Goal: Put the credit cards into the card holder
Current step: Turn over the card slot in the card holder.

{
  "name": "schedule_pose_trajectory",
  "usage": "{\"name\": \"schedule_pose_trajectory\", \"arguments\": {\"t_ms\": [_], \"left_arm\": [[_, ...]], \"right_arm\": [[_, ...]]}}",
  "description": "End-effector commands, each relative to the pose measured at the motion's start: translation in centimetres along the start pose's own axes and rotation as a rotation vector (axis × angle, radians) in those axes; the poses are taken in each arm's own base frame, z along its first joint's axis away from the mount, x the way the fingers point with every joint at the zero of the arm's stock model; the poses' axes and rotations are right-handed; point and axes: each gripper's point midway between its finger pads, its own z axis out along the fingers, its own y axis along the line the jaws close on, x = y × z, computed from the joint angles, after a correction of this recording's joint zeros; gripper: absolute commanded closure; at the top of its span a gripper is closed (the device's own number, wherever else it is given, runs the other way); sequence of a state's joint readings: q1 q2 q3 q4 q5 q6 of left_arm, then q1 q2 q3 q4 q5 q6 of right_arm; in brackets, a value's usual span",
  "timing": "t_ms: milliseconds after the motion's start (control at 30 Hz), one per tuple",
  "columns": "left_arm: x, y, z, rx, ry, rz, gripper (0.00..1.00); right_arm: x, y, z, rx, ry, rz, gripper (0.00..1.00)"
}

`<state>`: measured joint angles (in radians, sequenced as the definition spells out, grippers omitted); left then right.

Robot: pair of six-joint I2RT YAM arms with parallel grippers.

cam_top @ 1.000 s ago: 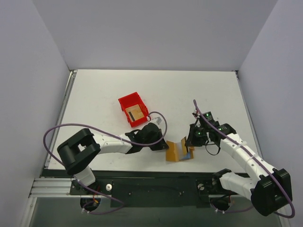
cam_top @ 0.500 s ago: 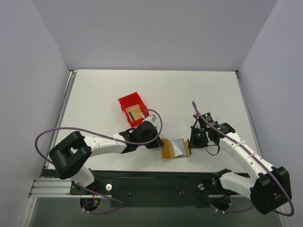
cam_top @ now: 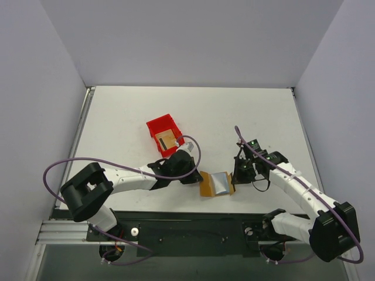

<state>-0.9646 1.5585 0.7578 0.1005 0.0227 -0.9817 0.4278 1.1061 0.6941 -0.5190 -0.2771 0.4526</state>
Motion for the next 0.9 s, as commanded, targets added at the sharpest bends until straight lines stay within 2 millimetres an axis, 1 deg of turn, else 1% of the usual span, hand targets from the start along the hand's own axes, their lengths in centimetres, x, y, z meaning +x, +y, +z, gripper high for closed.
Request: {"name": "schedule_pose_trajectory", "arguments": {"t_ms": [0, 167, 300, 400, 567, 867], "left_arm": [[-0.8, -0.2, -0.4, 0.011, -0.026, 0.016, 1.0], [-1.1, -0.1, -0.6, 0.015, -0.028, 0.018, 1.0], [-1.6, 0.4, -0.9, 0.007, -0.035, 0.017, 1.0], [-1.8, 0.7, -1.0, 0.006, -0.038, 0.014, 1.0], [-1.8, 0.9, -0.9, 0.003, -0.033, 0.013, 1.0], [-1.5, 1.0, -0.8, 0.008, -0.027, 0.009, 1.0]], "right_arm": [[0.4, -0.1, 0.6, 0.026, 0.024, -0.001, 1.0], [0.4, -0.6, 1.1, 0.064, 0.03, -0.011, 1.0], [0.5, -0.9, 1.5, 0.093, 0.037, -0.019, 1.0], [0.6, -0.6, 1.7, 0.087, 0.04, -0.03, 1.0], [0.7, 0.6, 2.1, 0.032, 0.038, -0.046, 1.0], [1.3, 0.6, 2.6, 0.031, 0.061, -0.055, 1.0]]}}
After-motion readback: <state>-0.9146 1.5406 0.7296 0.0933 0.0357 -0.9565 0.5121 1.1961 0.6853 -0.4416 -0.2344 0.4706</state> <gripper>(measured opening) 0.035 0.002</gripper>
